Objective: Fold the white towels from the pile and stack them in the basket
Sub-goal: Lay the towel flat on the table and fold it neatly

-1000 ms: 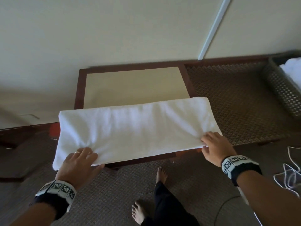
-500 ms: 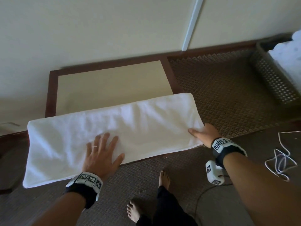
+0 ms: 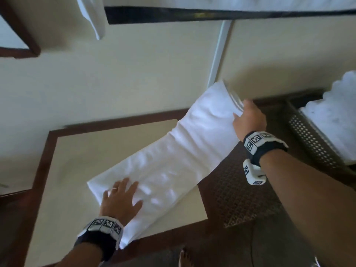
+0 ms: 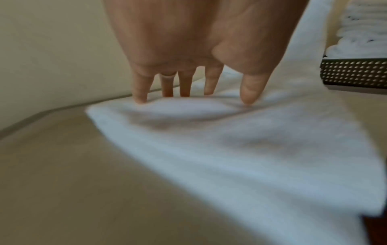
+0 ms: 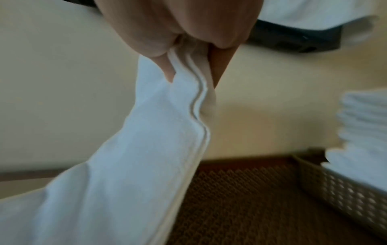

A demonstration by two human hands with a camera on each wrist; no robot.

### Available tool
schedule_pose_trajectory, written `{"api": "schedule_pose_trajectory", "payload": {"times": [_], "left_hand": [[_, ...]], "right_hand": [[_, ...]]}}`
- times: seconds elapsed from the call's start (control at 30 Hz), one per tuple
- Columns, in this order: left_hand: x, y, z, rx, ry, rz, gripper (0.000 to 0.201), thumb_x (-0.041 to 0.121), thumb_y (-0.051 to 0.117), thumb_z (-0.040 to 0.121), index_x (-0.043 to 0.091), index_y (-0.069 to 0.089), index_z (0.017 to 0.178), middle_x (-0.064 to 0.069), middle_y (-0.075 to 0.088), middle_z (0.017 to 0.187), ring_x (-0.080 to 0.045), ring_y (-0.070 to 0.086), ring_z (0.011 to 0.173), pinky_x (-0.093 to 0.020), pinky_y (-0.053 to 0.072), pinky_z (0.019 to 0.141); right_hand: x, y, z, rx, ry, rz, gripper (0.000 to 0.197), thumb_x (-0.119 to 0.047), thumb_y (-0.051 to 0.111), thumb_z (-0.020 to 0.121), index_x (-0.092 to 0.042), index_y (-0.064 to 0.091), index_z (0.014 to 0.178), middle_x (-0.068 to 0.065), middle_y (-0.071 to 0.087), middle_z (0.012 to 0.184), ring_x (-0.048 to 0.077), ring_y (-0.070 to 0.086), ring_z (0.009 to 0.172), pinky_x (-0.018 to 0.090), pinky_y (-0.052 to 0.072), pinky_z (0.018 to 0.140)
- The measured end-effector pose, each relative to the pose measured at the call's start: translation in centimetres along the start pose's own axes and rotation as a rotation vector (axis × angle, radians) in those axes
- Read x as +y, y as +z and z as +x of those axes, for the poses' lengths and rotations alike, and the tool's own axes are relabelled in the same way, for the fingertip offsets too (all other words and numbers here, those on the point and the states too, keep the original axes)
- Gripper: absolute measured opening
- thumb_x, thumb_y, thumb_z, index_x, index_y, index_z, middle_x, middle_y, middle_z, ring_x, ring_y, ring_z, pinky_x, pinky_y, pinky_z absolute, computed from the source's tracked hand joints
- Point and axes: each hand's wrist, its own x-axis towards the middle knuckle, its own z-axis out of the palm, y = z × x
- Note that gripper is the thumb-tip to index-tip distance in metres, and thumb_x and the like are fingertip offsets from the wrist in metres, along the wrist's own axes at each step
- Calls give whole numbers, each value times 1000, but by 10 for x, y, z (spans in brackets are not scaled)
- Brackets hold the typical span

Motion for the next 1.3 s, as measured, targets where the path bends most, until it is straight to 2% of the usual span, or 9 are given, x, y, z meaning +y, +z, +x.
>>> {"api": "schedule_pose_trajectory", "payload": {"times": [0.17,0.4,0.47,0.57,0.77,0.9,1.07,1.2,1.3], "left_hand": [[-12,-11,8,65,36,-143,52,44,76,83,20,67,129,-5,62,137,-28,66,117,-43,56,84],[-78,-34,8,406,-197,-601,22,25,66,90,20,66,111,-4,68,112,-31,65,89,-42,54,74],[-99,-37,6,462,-145,-587,22,27,63,89,21,62,111,-3,64,111,-30,62,90,-42,54,72],[-115,-30,4,486,164,-394,34,37,52,81,17,62,108,-4,62,104,-29,61,84,-40,54,70],[-89,-22,20,273,575,21,54,44,62,70,20,62,118,-5,60,114,-31,64,95,-42,55,75],[-56,-29,41,247,640,125,65,33,83,57,17,61,116,-10,63,110,-34,64,93,-44,52,72],[-59,-37,54,339,799,197,44,9,80,49,14,64,89,-8,61,80,-31,61,61,-38,49,54],[-75,-45,47,413,873,148,25,14,71,63,14,66,87,-8,60,81,-31,60,64,-37,50,53],[-88,-31,38,270,964,188,30,27,74,65,20,69,94,-3,61,86,-27,63,68,-35,54,57]], "right_hand": [[-44,3,-24,-99,-273,-16,27,-15,67,85,-17,53,108,8,67,102,38,66,88,44,53,74],[-115,61,-156,-435,-665,-169,34,-14,68,78,-16,46,104,7,60,92,34,64,68,40,52,56],[-127,85,-198,-593,-709,-242,29,-11,57,87,-15,44,113,7,57,105,31,63,77,45,55,63],[-130,113,-245,-678,-767,-301,44,-13,76,68,-13,53,105,8,63,101,28,63,77,37,54,53],[-105,117,-244,-514,-618,-429,53,-23,90,50,-15,62,94,6,62,97,24,60,77,36,51,60],[-92,95,-228,-447,-355,-454,49,-14,78,67,-14,58,111,7,59,103,27,59,86,41,51,65],[-81,76,-243,-435,-324,-331,37,-21,74,69,-18,51,98,2,53,96,22,54,80,34,49,62],[-82,74,-267,-385,-364,-331,37,-15,73,60,-18,50,89,4,53,91,25,53,75,38,48,57],[-80,82,-290,-591,-317,-431,33,-25,65,68,-23,50,98,2,51,103,25,52,90,39,45,71]]}}
